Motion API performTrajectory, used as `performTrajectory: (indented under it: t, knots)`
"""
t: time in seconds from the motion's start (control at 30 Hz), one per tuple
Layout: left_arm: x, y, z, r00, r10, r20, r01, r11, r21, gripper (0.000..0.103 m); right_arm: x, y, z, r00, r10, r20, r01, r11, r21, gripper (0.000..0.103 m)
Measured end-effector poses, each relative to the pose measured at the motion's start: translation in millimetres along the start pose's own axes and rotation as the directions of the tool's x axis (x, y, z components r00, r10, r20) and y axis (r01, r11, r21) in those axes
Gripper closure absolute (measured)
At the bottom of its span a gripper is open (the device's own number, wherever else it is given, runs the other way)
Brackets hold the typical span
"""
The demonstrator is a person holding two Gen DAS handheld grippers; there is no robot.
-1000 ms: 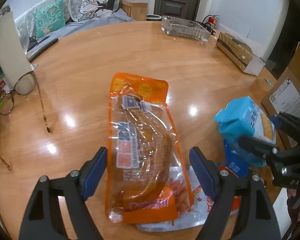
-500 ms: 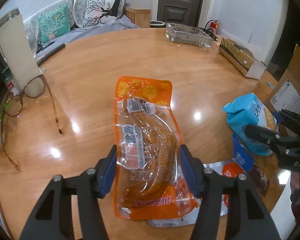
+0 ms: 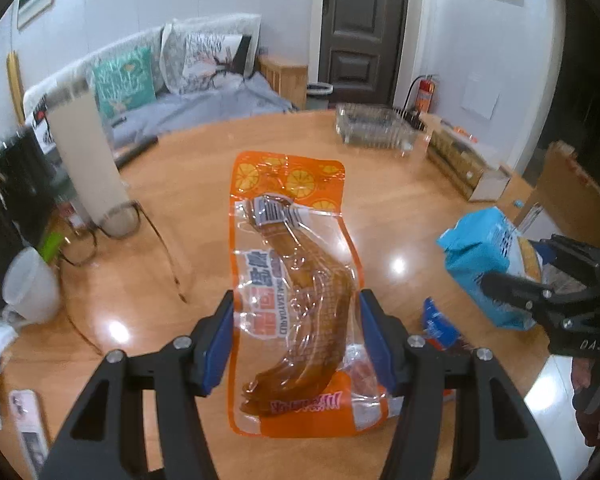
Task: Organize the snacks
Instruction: 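Carry the sausage bag and cracker pack into the box and release both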
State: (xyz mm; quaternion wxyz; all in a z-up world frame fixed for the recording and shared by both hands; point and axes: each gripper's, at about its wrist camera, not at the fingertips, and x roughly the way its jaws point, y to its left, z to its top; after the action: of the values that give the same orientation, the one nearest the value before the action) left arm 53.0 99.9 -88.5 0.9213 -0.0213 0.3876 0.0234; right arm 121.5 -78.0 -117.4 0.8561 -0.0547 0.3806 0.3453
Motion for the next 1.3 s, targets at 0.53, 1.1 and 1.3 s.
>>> performTrajectory:
  t: [0.53,1.1,1.3]
  knots:
    - [-145.2,-129.2,74.8,0.949,-0.185,0.254,0.124,0.964,0.237,0.047,-176.6,-12.0,20.2,0.959,-0.009,0.283,0.015,1.0,-0.017,0.039]
    - [-90.1,-309.2,113.8,0.903,-0.427,0.046,0.378,0.84,0.388,0.046,-200.2,-158.4,-31.4,0.947,-0.247,0.206,0.208,0.959,0.192,0.039]
    - [-53.2,-337.6,114.7,0.904,-0.427,-0.022,0.404,0.838,0.367,0.046,-187.2,-178.0,-38.3,0.957,-0.239,0.163,0.206,0.959,0.194,0.039]
